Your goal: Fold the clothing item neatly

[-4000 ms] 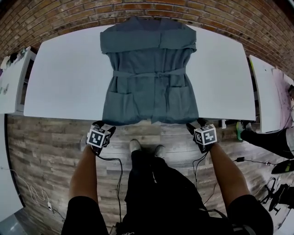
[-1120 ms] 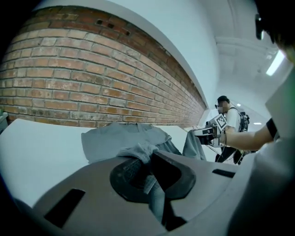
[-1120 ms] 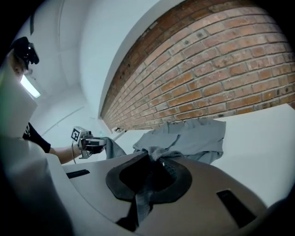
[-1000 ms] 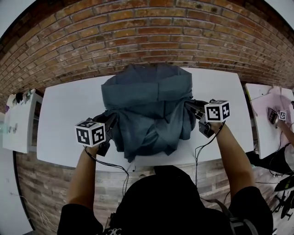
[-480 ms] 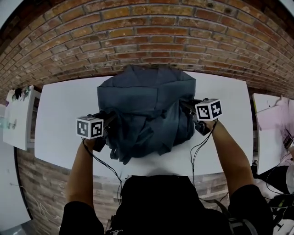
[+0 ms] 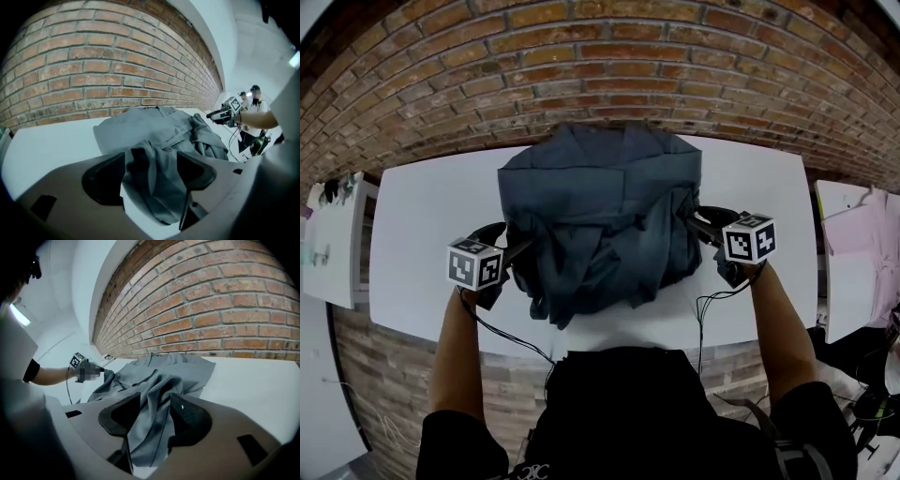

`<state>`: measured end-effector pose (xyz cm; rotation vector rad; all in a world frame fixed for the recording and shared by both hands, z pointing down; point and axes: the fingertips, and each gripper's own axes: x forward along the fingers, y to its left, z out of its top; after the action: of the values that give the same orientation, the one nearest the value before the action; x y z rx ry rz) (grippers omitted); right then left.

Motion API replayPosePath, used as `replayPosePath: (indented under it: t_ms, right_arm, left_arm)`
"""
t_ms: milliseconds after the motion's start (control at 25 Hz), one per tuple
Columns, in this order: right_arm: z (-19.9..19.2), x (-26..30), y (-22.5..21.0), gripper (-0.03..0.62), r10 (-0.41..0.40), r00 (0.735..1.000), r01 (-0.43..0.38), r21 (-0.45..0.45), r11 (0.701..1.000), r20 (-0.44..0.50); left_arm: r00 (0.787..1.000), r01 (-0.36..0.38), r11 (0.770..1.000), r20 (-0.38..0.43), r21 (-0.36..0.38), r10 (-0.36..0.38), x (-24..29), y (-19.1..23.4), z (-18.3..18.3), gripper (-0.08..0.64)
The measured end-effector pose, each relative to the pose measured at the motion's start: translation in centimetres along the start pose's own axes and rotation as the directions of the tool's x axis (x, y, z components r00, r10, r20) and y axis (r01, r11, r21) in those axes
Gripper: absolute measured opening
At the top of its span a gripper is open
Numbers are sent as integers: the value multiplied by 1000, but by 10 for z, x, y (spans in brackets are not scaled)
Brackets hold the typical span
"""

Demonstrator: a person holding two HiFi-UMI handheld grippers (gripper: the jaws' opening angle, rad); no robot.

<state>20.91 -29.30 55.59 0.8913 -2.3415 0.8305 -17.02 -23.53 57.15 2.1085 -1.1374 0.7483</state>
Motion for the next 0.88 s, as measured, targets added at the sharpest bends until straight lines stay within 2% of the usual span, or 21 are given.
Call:
replayPosePath:
  t_ms: [80, 160, 280, 480, 600, 720, 760, 840, 880]
  right_arm:
    - [-12, -12, 16, 178, -31, 999, 31, -16, 999, 22]
    - [-29, -16, 42, 178, -35, 999, 36, -24, 999, 32]
    - [-60, -11, 82, 178, -27, 1000, 28, -29, 999, 3]
    - [-104, 7, 127, 178, -38, 997, 36, -34, 999, -65]
    - [-116, 11, 132, 178, -101, 992, 97, -55, 994, -74]
    - [-119, 14, 130, 178, -157, 984, 152, -63, 986, -82]
    - [-119, 16, 130, 178, -164, 983, 158, -68, 985, -88]
    - [-119, 18, 130, 174, -173, 980, 166, -74, 983, -96]
    - [-118, 18, 128, 151, -186, 978, 179, -78, 981, -94]
  left_arm:
    - [1000, -7, 998, -20, 59, 8, -13, -1, -10, 324]
    - [998, 48, 996, -54, 71, -44, -23, -19, -25, 322]
    - [985, 142, 989, -110, 53, -135, -26, -58, -58, 322]
    - [962, 219, 975, -160, -26, -220, -17, -107, -100, 321]
    - [948, 237, 972, -218, -4, -232, -5, -127, -114, 321]
    - [949, 199, 980, -252, 4, -191, 9, -124, -121, 315]
    - [953, 172, 985, -256, 8, -164, 12, -120, -122, 267]
    - [960, 122, 992, -257, 16, -114, 17, -112, -120, 124]
    - [961, 108, 994, -257, 18, -100, 18, -110, -120, 82]
